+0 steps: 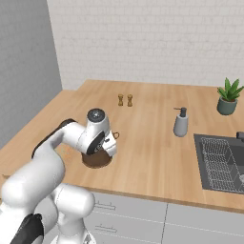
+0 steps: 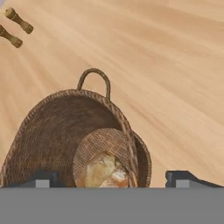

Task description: Open the cabinet, pick up the bread from the cabinet and place it in the basket. Then move the basket to the dining counter.

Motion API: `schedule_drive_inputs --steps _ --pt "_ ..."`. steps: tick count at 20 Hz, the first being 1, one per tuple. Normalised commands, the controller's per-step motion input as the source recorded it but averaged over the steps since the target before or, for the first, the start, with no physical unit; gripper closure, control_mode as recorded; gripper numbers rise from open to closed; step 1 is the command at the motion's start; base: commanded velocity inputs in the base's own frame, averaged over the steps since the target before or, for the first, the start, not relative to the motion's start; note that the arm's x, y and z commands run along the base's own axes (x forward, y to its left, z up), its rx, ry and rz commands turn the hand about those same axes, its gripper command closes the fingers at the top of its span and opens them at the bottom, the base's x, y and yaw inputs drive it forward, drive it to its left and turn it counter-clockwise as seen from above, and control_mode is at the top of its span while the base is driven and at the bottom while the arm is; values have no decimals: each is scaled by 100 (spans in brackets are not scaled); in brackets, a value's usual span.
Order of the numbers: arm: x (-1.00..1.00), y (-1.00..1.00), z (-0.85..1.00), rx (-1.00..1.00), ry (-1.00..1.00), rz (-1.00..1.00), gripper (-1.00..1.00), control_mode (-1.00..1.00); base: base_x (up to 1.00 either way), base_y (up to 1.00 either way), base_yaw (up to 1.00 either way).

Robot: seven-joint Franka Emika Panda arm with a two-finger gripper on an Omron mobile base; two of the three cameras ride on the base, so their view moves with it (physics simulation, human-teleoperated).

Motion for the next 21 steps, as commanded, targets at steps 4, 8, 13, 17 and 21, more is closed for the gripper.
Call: schedule_drive_inputs --steps 4,8,13,17,21 --pt "-60 0 64 0 0 0 -100 -100 0 0 0" --pt "-65 0 76 0 1 0 -100 -100 0 0 0" --pt "-75 0 92 -5 2 8 -100 -100 0 0 0" --pt "-91 0 90 -11 1 17 -100 -100 0 0 0" --pt "-75 28 92 -29 -9 19 -100 -100 0 0 0"
